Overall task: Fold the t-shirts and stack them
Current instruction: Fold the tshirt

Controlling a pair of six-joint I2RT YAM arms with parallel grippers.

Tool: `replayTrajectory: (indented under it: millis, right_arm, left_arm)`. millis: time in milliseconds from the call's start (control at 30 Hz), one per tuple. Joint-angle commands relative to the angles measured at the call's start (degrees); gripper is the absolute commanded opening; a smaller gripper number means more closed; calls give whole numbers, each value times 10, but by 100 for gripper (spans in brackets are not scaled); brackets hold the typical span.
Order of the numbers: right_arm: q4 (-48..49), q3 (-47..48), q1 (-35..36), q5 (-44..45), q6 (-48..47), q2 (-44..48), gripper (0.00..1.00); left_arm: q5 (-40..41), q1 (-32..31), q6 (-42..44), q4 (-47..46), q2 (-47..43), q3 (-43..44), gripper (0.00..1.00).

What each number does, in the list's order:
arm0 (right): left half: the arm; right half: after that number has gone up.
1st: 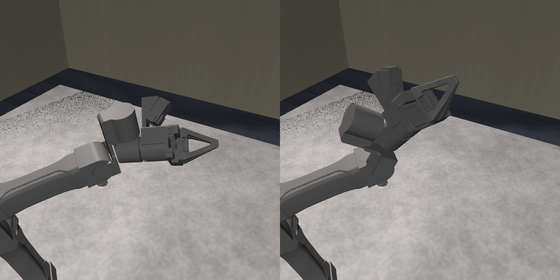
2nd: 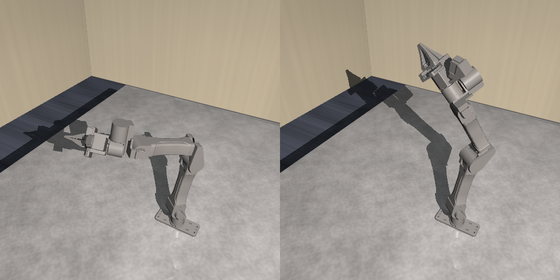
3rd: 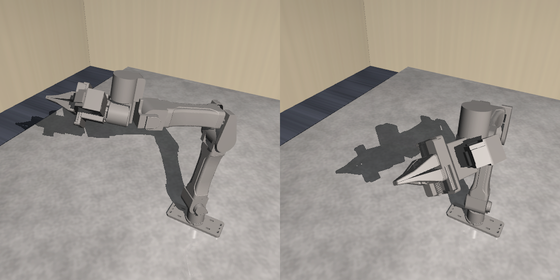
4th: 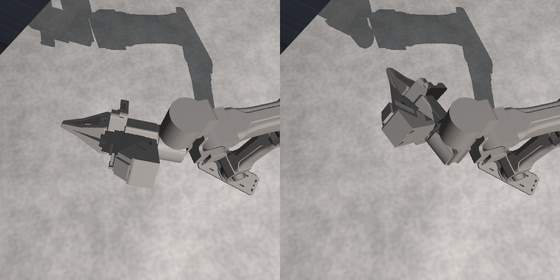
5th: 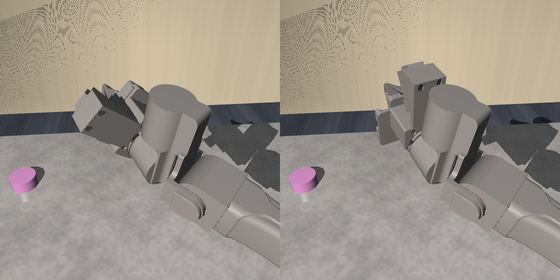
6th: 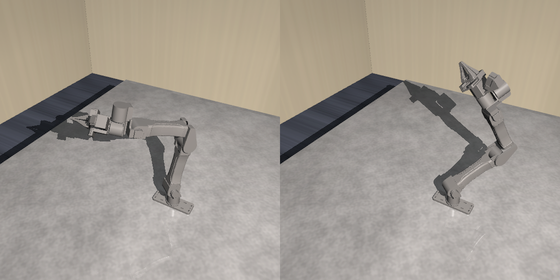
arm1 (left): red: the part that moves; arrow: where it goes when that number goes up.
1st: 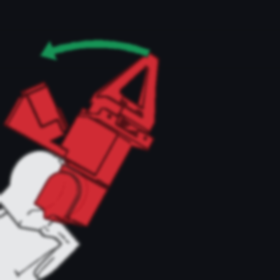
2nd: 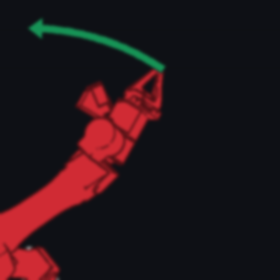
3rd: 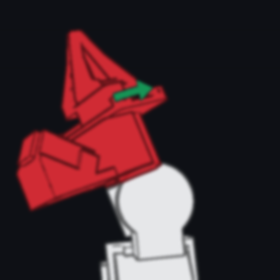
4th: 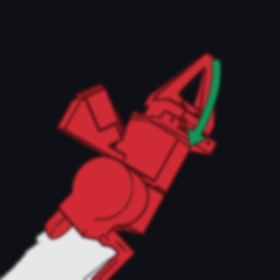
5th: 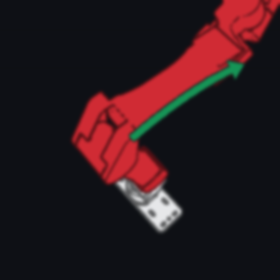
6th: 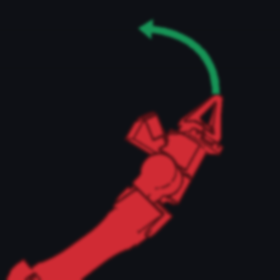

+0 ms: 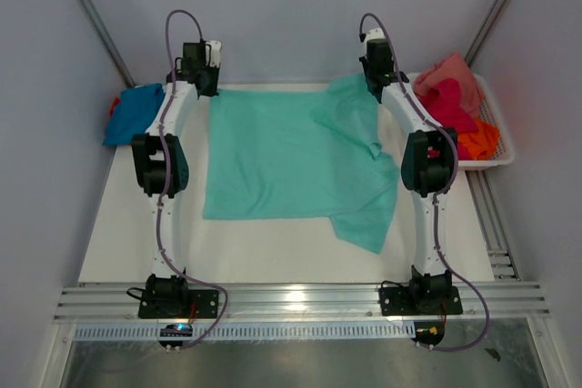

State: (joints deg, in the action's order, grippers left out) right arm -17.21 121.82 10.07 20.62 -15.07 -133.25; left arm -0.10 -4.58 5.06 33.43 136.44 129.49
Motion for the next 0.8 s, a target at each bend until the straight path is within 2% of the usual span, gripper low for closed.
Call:
replayTrajectory:
  millis: [0,300,467,700,767]
  right_arm:
    - [89,9,1,25,-14,-9,3]
    - [162,40,8,57,-70,-53,3]
    - [169,68,9,74,-74,-76,3]
    - [218,85,9,102,-87,-74,3]
    - [205,97,9,111,-91,-69,3]
  left_arm:
    - [-12,2,-14,-26,-8,-1,0]
    - [-16,1,-16,-33,-6,-2,0]
    - [-16,1,-21,-33,-2,-3,0]
    - [-24,1,-29,-41,11,6,0]
    - [-35,1,-30,-36,17,13,0]
